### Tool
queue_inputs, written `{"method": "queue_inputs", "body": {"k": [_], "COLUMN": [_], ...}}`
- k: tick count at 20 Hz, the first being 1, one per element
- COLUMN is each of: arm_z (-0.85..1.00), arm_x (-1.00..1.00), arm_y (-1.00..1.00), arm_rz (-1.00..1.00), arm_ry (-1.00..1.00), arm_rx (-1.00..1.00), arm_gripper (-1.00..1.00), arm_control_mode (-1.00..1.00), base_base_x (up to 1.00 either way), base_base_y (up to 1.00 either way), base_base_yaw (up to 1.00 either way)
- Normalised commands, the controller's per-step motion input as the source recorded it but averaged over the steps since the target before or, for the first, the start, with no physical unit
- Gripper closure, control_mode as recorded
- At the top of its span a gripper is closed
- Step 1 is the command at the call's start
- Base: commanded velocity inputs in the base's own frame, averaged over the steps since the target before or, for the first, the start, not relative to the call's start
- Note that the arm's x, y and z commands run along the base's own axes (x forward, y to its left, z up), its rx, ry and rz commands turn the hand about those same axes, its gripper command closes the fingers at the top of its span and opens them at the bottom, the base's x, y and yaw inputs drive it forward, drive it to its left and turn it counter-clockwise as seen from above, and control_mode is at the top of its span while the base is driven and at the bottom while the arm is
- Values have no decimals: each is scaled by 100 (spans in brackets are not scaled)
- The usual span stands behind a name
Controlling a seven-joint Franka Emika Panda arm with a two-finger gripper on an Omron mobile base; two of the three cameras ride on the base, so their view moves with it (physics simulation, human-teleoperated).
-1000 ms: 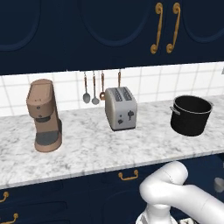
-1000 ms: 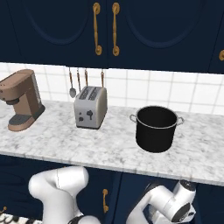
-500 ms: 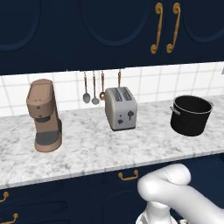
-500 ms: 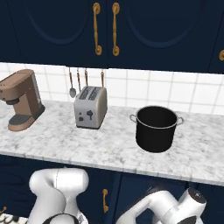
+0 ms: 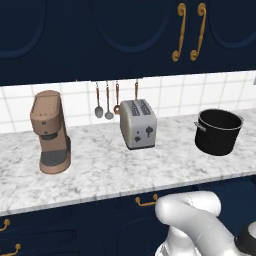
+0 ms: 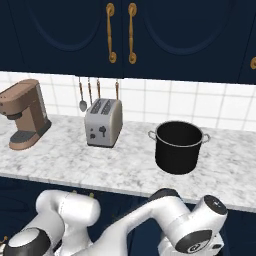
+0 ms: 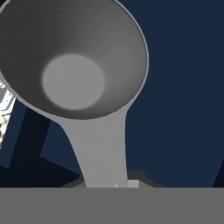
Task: Pick the measuring cup from the drawer and place it on the counter.
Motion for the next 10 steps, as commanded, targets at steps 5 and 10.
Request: {"method": "queue_inputs", "body": {"k": [5, 10], "arm_z": [100, 87], "arm_x": [63, 91], "arm_y": [98, 98], "arm_rz": [-1, 0], "arm_ry": [-1, -2], "arm_rx": [0, 0], "arm_gripper": [100, 100], "arm_control_mode": [-100, -100], "base_base_x": [0, 0], "base_base_y": [0, 0], "base_base_yaw": [0, 0]}}
